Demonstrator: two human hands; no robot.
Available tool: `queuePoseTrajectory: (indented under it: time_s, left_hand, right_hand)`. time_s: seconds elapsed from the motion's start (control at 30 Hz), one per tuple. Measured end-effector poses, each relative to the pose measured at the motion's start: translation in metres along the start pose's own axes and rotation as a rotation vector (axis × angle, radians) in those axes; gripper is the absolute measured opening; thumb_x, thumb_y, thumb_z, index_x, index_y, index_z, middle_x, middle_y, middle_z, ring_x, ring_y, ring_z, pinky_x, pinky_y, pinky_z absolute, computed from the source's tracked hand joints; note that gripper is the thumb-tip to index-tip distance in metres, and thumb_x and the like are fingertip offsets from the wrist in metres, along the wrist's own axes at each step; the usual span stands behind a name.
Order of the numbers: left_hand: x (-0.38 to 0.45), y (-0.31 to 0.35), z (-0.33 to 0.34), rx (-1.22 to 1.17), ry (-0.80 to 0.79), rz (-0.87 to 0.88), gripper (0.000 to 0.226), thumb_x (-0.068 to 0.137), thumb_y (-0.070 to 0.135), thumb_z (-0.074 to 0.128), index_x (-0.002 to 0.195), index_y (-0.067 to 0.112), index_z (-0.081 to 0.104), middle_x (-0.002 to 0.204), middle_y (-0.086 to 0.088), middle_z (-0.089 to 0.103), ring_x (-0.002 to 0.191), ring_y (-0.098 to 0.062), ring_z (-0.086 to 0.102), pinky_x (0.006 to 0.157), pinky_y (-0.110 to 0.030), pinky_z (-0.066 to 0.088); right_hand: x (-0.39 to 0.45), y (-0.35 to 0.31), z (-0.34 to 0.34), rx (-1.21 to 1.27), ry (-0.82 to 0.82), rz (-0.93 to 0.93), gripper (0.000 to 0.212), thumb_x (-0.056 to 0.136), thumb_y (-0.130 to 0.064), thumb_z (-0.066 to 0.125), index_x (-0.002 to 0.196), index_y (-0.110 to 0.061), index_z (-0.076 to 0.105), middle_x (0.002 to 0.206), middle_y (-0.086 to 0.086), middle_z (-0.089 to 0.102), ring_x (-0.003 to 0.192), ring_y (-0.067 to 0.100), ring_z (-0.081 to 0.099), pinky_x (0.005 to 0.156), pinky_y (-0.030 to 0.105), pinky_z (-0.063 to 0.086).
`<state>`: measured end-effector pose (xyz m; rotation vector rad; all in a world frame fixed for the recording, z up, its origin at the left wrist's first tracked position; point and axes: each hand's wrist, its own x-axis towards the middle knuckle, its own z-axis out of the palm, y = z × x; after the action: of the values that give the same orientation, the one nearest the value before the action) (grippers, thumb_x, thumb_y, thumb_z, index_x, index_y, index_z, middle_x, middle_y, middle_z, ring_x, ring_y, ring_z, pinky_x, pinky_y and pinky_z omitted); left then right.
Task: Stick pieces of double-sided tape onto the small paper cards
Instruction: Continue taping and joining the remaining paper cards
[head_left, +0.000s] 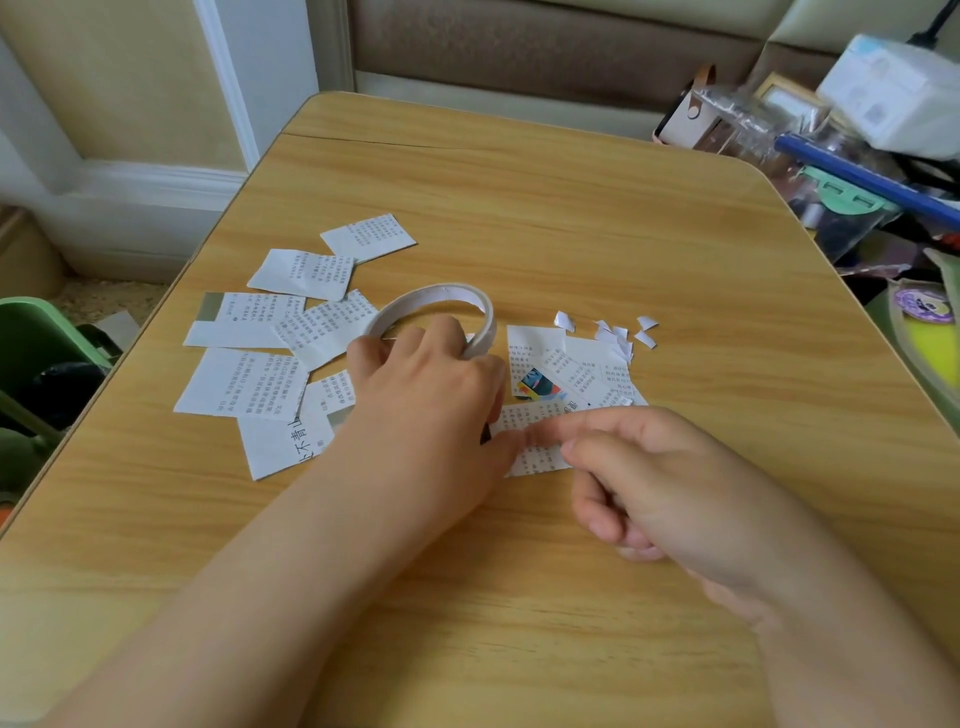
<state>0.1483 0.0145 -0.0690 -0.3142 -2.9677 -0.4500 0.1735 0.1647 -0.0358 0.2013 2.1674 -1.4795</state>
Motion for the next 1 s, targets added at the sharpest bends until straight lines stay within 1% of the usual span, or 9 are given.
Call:
queuePoseTrajectory:
  time_s: [0.13,0.3,0.47,0.53,0.67,0.77,0.87,0.9,1.0]
  left_hand:
    - [0.003,-0.001,0.001,-0.020,-0.025,-0.037,0.030,0.081,0.061,0.057,0.080,0.033,0.047,0.079,0.016,0.023,0.092,-0.011,0.030,0.071,-0.029,0.005]
    - [0.005,0.000,0.001,-0.047,-0.065,-0.080,0.030,0.079,0.060,0.060,0.078,0.034,0.045,0.079,0.016,0.025,0.093,-0.012,0.028,0.078,-0.032,0.011]
    - [0.007,0.000,0.000,-0.039,-0.102,-0.118,0.036,0.078,0.058,0.061,0.067,0.032,0.039,0.079,0.016,0.026,0.093,-0.012,0.028,0.081,-0.034,0.013]
    - [0.007,0.000,0.000,-0.032,-0.114,-0.124,0.038,0.078,0.057,0.062,0.065,0.032,0.037,0.079,0.016,0.025,0.093,-0.012,0.028,0.081,-0.034,0.013]
    - [0.008,0.000,-0.001,-0.041,-0.121,-0.130,0.038,0.078,0.056,0.063,0.065,0.032,0.037,0.078,0.016,0.026,0.093,-0.013,0.029,0.082,-0.034,0.013]
    - [0.007,0.000,-0.002,-0.058,-0.114,-0.129,0.036,0.077,0.056,0.063,0.067,0.032,0.038,0.078,0.014,0.027,0.092,-0.013,0.029,0.080,-0.032,0.013]
    - [0.007,-0.001,-0.002,-0.069,-0.114,-0.123,0.034,0.077,0.056,0.063,0.069,0.032,0.040,0.078,0.015,0.027,0.092,-0.013,0.029,0.079,-0.032,0.012]
    - [0.007,-0.001,-0.002,-0.073,-0.115,-0.122,0.033,0.077,0.056,0.063,0.071,0.032,0.041,0.079,0.015,0.027,0.092,-0.013,0.029,0.080,-0.032,0.012]
    - [0.008,-0.001,-0.003,-0.081,-0.118,-0.123,0.032,0.077,0.057,0.063,0.073,0.033,0.043,0.079,0.016,0.026,0.093,-0.013,0.029,0.082,-0.032,0.013]
  right_hand:
    - [0.001,0.002,0.001,-0.055,0.007,-0.009,0.024,0.092,-0.017,0.043,0.105,-0.026,0.060,0.043,-0.005,0.048,0.033,0.002,0.034,0.039,0.015,0.029]
    - [0.001,0.007,0.001,-0.231,0.087,-0.062,0.023,0.091,-0.026,0.043,0.103,-0.034,0.061,0.046,-0.008,0.054,0.040,0.002,0.042,0.055,0.025,0.037]
    - [0.002,0.010,0.005,-0.386,0.283,-0.165,0.028,0.088,-0.022,0.044,0.098,-0.039,0.064,0.050,-0.007,0.056,0.040,0.001,0.045,0.041,0.013,0.033]
    - [0.001,0.011,0.008,-0.479,0.370,-0.218,0.031,0.087,-0.022,0.045,0.103,-0.039,0.066,0.049,-0.009,0.049,0.046,-0.001,0.046,0.043,0.012,0.033]
    - [-0.001,0.011,0.013,-0.687,0.440,-0.293,0.037,0.088,-0.022,0.044,0.115,-0.038,0.063,0.050,-0.010,0.032,0.048,0.003,0.035,0.047,0.012,0.028]
    - [-0.005,0.007,0.015,-0.779,0.443,-0.318,0.040,0.090,-0.025,0.039,0.123,-0.041,0.056,0.057,-0.010,0.036,0.066,0.008,0.047,0.061,0.025,0.039]
    - [-0.008,0.006,0.018,-0.855,0.449,-0.328,0.041,0.091,-0.027,0.035,0.127,-0.040,0.052,0.072,-0.008,0.051,0.087,0.015,0.057,0.071,0.028,0.045]
    - [-0.008,0.006,0.018,-0.896,0.459,-0.317,0.039,0.091,-0.027,0.035,0.126,-0.035,0.052,0.075,-0.007,0.054,0.084,0.017,0.057,0.070,0.029,0.046]
    - [-0.007,0.007,0.014,-1.024,0.505,-0.276,0.035,0.091,-0.026,0.035,0.123,-0.027,0.050,0.067,-0.004,0.046,0.071,0.020,0.051,0.063,0.029,0.043]
